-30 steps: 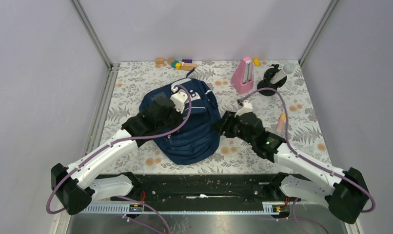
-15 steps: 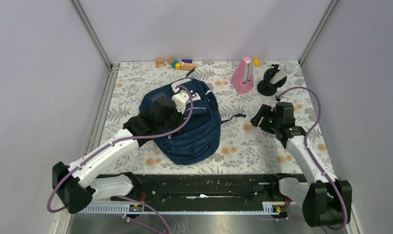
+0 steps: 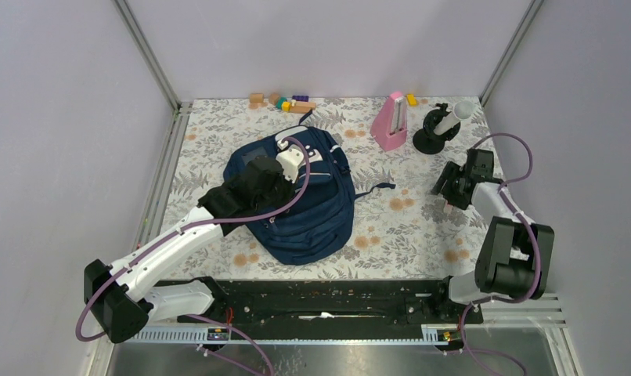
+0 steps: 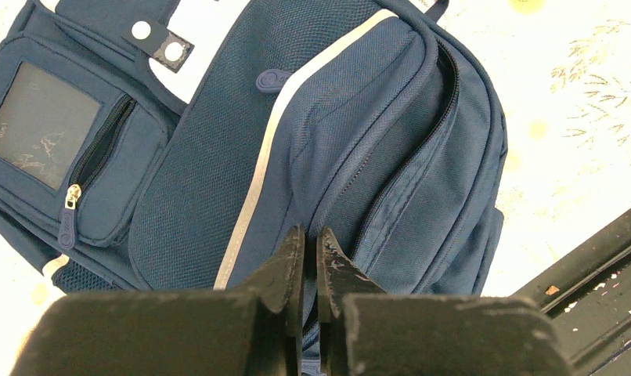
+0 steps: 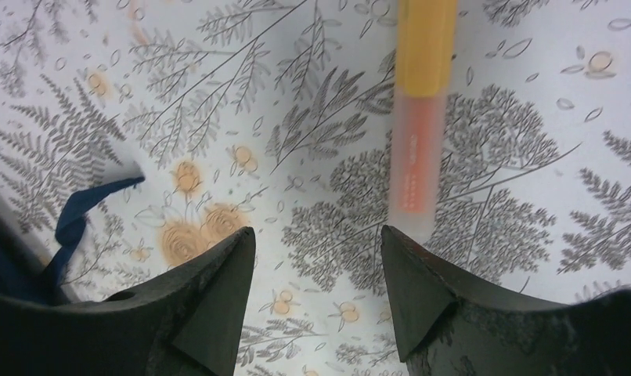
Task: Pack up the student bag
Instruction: Move the stationery to the center of the board.
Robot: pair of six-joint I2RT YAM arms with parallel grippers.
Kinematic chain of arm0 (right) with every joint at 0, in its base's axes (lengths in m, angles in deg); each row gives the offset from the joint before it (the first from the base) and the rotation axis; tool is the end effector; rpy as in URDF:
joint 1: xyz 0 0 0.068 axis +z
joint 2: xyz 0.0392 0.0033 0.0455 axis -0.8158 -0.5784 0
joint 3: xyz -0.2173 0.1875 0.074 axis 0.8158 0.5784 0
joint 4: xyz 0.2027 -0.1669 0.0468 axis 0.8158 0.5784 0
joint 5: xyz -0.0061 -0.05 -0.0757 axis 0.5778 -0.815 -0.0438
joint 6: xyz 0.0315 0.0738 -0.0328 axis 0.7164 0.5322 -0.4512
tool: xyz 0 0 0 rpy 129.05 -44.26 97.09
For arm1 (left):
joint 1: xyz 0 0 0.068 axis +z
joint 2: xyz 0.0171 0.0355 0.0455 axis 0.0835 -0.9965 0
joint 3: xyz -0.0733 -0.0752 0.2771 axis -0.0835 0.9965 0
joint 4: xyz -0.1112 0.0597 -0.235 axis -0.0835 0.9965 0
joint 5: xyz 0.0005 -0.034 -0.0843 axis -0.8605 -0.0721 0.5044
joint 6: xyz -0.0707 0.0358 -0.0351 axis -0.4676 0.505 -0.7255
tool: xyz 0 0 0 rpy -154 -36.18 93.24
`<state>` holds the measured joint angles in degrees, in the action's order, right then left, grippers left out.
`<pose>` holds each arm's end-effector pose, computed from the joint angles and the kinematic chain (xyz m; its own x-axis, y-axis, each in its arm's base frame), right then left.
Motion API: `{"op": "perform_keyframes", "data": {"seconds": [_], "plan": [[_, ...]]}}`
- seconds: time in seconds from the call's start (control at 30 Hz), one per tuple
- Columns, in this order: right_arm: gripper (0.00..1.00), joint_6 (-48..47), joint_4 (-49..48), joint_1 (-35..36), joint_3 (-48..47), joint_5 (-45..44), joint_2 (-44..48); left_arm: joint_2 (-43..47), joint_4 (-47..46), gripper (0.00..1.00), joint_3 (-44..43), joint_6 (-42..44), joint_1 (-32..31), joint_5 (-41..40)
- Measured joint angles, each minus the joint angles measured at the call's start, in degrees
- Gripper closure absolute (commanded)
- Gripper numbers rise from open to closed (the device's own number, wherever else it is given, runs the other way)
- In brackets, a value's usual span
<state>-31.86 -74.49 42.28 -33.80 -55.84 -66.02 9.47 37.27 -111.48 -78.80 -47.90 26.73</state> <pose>0.3045 -0.0569 0.1874 -0.6805 0.4425 -0.5841 0.3442 0.8967 0.2783 0.2046 -0.1803 0.3143 -0.4874 0.3377 -0.8052 0.5770 0.8167 -0.0067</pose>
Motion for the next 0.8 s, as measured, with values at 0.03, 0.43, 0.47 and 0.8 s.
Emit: {"op": "perform_keyframes", "data": {"seconds": [0.03, 0.43, 0.47, 0.8], "plan": [[0.33, -0.61, 0.15, -0.2, -0.96, -0.5, -1.31, 0.02, 0.0, 1.0, 0.0, 0.0, 0.0, 0.0], [0.35, -3.32, 2.56, -2.49, -5.2, -5.16, -10.51, 0.83, 0.09, 1.0, 0.0, 0.0, 0.0, 0.28], [0.35, -3.41, 2.97, -2.54, -5.38, -5.29, -10.8, 0.87, 0.11, 1.0, 0.0, 0.0, 0.0, 0.28], [0.4, -4.02, 4.63, -2.58, -7.1, -4.83, -12.09, 1.2, 0.22, 1.0, 0.0, 0.0, 0.0, 0.28]]}}
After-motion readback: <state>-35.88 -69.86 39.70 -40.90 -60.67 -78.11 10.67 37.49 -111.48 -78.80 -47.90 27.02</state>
